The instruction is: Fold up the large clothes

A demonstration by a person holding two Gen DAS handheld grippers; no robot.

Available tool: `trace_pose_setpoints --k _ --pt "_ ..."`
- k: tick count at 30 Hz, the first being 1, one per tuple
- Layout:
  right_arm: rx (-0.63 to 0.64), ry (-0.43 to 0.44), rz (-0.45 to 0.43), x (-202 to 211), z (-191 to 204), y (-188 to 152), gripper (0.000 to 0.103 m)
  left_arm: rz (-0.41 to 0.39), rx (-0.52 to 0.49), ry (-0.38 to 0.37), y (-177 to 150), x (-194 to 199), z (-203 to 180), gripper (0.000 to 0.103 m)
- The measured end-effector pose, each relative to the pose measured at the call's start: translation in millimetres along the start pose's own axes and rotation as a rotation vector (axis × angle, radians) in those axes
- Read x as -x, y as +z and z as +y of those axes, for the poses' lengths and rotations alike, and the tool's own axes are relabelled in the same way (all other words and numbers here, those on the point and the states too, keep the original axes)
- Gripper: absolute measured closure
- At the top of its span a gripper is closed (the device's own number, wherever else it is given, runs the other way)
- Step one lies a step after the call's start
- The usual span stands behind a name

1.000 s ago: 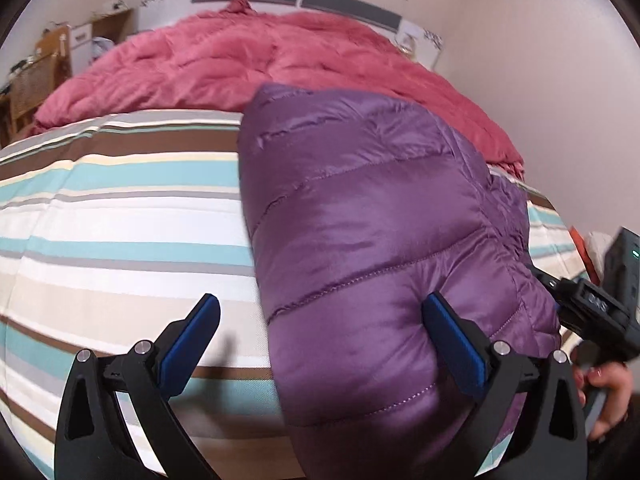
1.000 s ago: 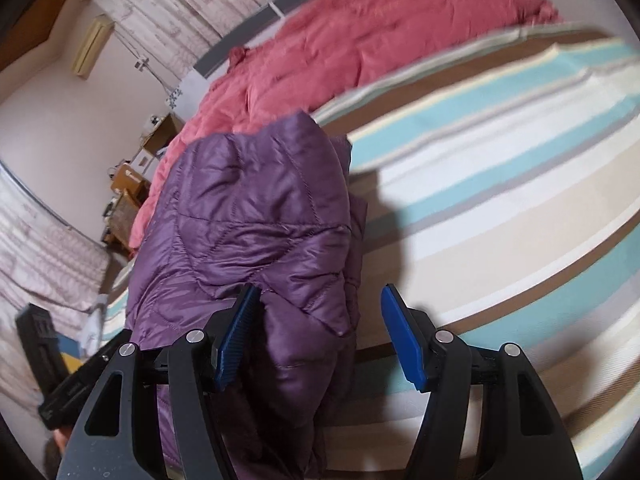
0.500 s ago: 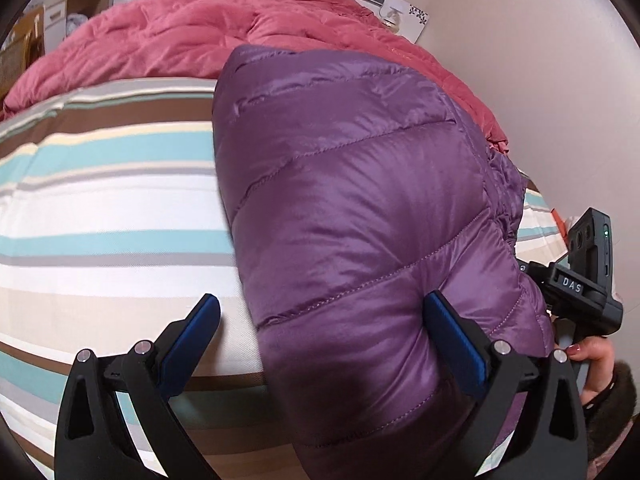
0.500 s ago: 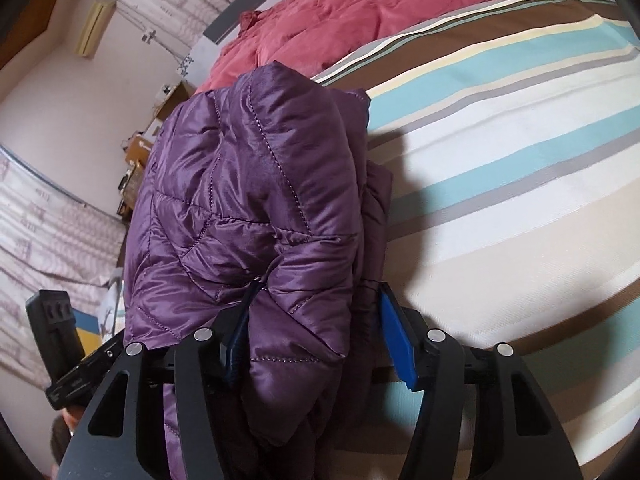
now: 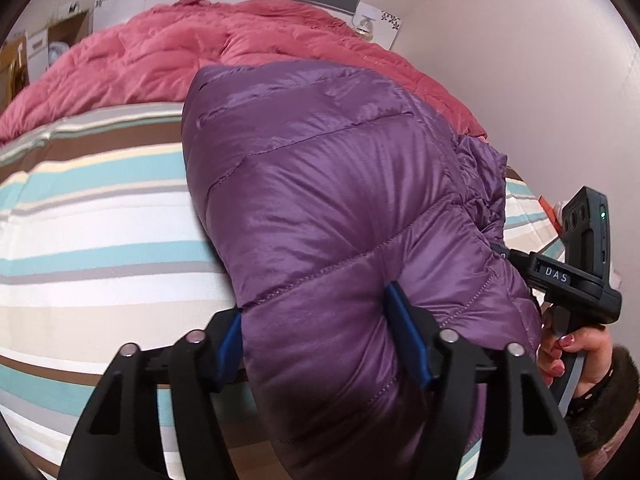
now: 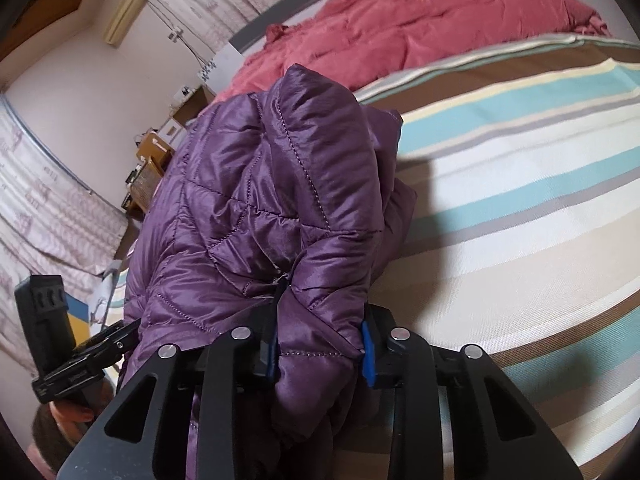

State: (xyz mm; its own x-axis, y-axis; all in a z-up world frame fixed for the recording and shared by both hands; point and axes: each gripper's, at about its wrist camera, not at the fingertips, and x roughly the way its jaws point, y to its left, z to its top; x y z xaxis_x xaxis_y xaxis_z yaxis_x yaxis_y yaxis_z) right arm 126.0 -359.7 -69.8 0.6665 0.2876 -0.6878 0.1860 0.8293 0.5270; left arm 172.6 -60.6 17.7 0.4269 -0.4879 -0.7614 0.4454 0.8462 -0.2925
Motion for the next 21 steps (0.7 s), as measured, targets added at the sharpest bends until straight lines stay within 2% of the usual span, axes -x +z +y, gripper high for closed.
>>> trace_pose_setpoints --k 9,21 --pt "0.068 -0.020 -0.047 11.6 22.8 -3.5 0.078 -0.042 -0.040 0.042 -6.7 19.8 -7.8 0.055" --pt "0.120 0.005 -0.074 30.0 44.4 -17.2 0.079 -0.130 -0.097 0.113 -25.9 56.2 -10.0 0.063"
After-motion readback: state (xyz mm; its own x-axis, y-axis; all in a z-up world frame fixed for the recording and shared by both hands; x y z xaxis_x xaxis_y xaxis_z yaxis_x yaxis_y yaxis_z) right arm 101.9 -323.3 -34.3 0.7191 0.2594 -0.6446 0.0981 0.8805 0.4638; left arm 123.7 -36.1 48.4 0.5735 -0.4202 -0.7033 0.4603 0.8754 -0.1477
